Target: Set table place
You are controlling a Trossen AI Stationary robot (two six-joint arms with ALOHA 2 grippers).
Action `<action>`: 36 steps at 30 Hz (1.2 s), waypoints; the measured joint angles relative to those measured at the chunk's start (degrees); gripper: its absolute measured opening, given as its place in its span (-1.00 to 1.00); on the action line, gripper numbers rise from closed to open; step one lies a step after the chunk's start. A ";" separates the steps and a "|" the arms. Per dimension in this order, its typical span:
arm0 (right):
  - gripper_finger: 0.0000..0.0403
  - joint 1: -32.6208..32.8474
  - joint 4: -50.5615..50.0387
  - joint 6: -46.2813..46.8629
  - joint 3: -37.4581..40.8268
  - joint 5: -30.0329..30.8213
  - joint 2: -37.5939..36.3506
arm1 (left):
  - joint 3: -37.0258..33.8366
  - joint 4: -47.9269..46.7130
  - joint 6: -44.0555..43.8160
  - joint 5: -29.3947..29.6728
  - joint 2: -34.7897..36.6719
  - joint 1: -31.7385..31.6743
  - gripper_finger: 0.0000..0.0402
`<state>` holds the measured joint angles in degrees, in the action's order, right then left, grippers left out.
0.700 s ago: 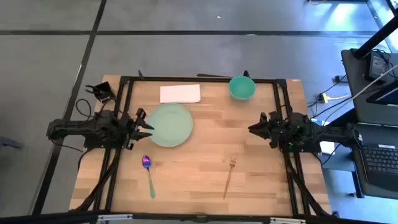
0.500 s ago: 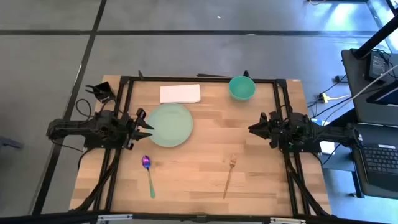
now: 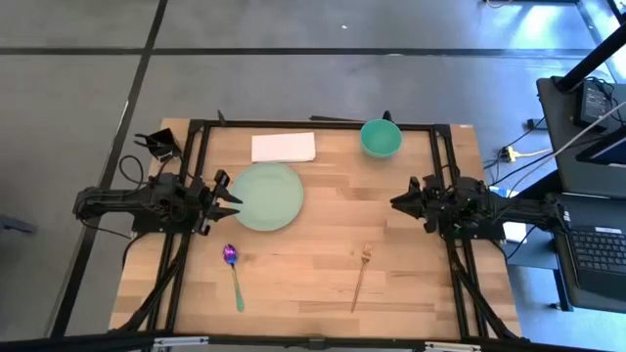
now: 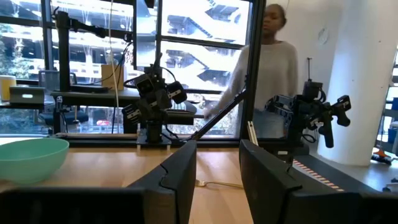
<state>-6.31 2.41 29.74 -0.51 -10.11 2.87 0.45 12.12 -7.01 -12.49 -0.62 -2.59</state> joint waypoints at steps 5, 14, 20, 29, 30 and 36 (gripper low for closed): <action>-0.53 -0.02 -0.02 -0.01 0.00 0.02 -0.01 | 0.00 0.00 0.00 0.00 0.00 0.00 -0.42; -0.53 -0.01 -0.01 0.02 0.00 0.00 -0.01 | 0.00 -0.02 0.00 0.00 0.00 0.00 -0.42; -0.53 -0.02 -0.02 -0.03 0.00 0.02 -0.02 | 0.00 0.00 0.00 -0.01 0.00 -0.01 -0.42; -0.53 0.01 1.18 -6.12 0.00 4.09 0.00 | 0.00 0.00 -0.02 0.00 0.00 0.00 -0.42; -0.53 0.00 1.28 -7.65 -0.02 5.89 -0.01 | 0.00 -0.02 -0.02 0.00 0.00 -0.02 -0.42; -0.53 0.00 1.07 -7.64 -0.02 10.47 0.00 | 0.00 0.00 -0.01 -0.02 0.00 0.00 -0.42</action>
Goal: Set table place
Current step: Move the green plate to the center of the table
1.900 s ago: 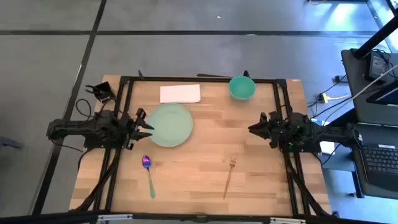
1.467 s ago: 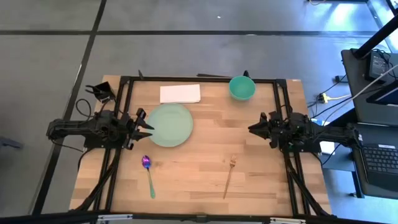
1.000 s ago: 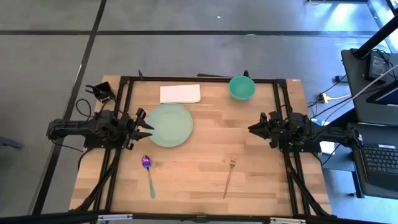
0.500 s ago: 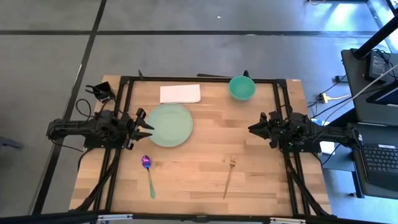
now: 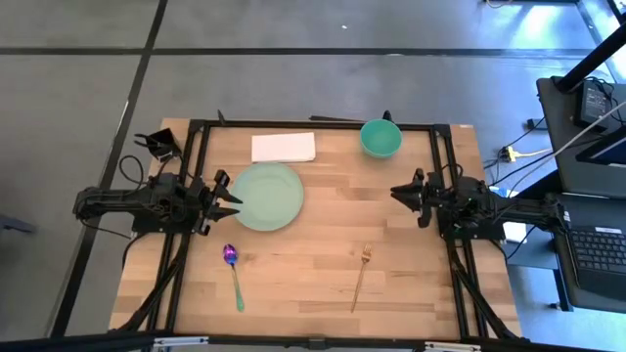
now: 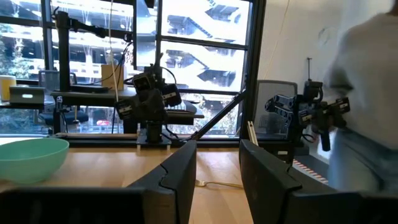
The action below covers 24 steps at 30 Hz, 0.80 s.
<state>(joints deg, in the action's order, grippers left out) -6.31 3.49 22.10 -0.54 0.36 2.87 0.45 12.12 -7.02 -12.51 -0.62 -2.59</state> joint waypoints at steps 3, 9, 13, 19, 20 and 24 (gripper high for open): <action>-0.53 0.00 0.03 5.33 0.00 -0.11 0.00 | 0.00 0.00 0.01 0.00 0.00 -0.02 -0.42; -0.53 0.00 2.44 23.75 0.00 3.05 0.02 | 0.00 1.22 -0.05 0.00 -0.02 -0.01 -0.42; -0.53 0.00 7.48 28.80 0.00 6.19 -0.02 | 0.00 4.14 -2.80 0.02 -0.02 -0.02 -0.42; -0.53 -0.03 23.91 22.63 0.02 15.78 0.02 | 0.00 12.37 -5.05 1.52 -0.04 0.00 -0.42; -0.53 -0.04 28.06 19.98 0.02 16.64 -0.02 | 0.00 13.85 -5.03 1.76 0.00 0.00 -0.42; -0.53 -0.02 45.92 11.75 0.02 17.69 0.00 | 0.00 16.88 -3.95 6.32 -0.02 0.00 -0.42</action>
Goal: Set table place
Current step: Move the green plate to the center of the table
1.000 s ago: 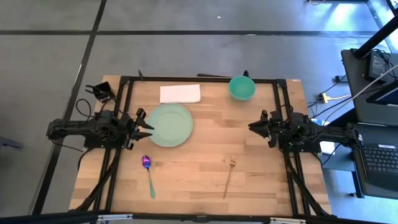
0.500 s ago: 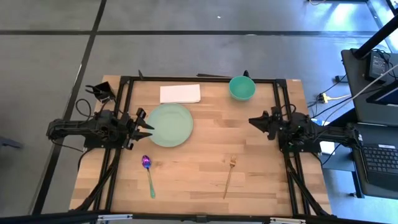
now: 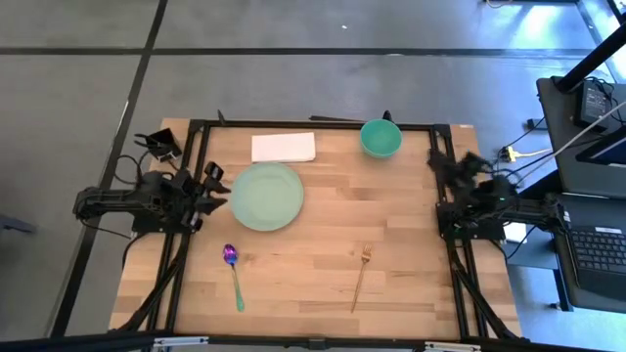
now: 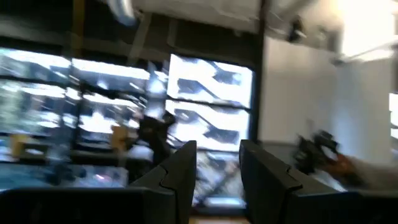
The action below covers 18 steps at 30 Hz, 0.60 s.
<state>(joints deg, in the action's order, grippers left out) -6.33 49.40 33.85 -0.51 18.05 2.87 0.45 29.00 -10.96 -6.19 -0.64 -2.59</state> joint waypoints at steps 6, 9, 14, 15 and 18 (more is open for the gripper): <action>-0.53 0.00 19.94 -6.81 -3.01 -9.94 -0.04 | 0.05 9.31 -6.60 12.15 0.00 0.00 -0.42; -0.53 0.00 16.92 -8.20 -9.98 -15.76 0.70 | 2.75 12.13 -9.31 13.14 -0.09 -0.02 -0.42; -0.53 0.00 -0.15 -11.00 -28.70 -23.98 8.99 | 15.23 1.14 -9.14 8.84 -1.68 0.00 -0.42; -0.53 0.00 -4.33 -11.70 -32.90 -25.44 11.48 | 18.78 -4.30 -8.66 8.73 -2.66 0.00 -0.42; -0.53 0.00 -17.08 -13.39 -45.62 -29.09 20.29 | 31.21 -22.17 -8.19 9.20 -7.99 0.00 -0.42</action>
<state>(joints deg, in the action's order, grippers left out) -6.33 32.32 20.46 -46.14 -11.03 23.16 31.66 6.83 -19.15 3.00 -8.63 -2.59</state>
